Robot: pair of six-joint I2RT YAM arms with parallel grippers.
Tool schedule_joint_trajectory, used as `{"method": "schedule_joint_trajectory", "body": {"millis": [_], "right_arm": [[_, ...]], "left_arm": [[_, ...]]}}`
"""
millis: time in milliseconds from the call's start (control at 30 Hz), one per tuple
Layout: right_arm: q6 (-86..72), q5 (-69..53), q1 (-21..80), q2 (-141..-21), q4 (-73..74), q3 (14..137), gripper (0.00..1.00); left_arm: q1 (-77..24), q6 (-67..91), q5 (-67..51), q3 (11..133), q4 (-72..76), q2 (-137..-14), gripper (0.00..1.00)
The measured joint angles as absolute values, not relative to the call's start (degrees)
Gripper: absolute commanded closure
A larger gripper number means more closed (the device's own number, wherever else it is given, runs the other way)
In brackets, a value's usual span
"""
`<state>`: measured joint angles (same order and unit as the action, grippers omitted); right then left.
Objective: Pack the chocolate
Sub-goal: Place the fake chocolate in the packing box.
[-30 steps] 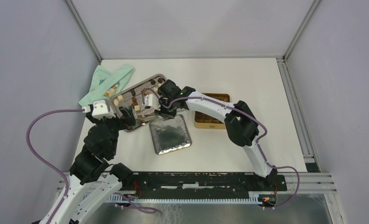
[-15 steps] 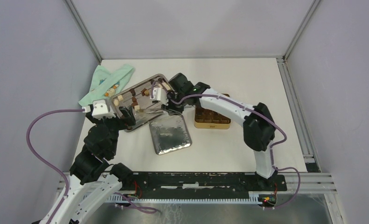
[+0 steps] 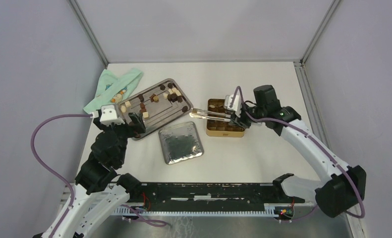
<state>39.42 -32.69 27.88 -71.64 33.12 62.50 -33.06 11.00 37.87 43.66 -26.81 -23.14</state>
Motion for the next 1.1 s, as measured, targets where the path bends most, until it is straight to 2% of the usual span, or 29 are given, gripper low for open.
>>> {"method": "schedule_joint_trajectory", "body": {"millis": [133, 333, 633, 1100], "right_arm": [[39.88, -36.64, 19.77, -63.94, 33.12, 53.93, 1.0], [40.8, -40.86, 5.76, -60.75, 33.21, 49.6, 0.99], [43.55, -40.23, 5.26, -57.17, 35.29, 39.46, 0.95], [42.83, -38.83, 8.16, -59.81, 33.82, 38.96, 0.9]], "left_arm": [[-33.06, 11.0, 37.34, 43.66, -26.81, -24.43, 0.01], [-33.08, 11.0, 37.23, 43.64, -26.85, -25.8, 0.01], [-32.84, 11.0, 37.17, 43.64, -26.87, -27.31, 0.01], [-32.8, 11.0, 36.91, 43.64, -26.87, -27.64, 0.01]]}}
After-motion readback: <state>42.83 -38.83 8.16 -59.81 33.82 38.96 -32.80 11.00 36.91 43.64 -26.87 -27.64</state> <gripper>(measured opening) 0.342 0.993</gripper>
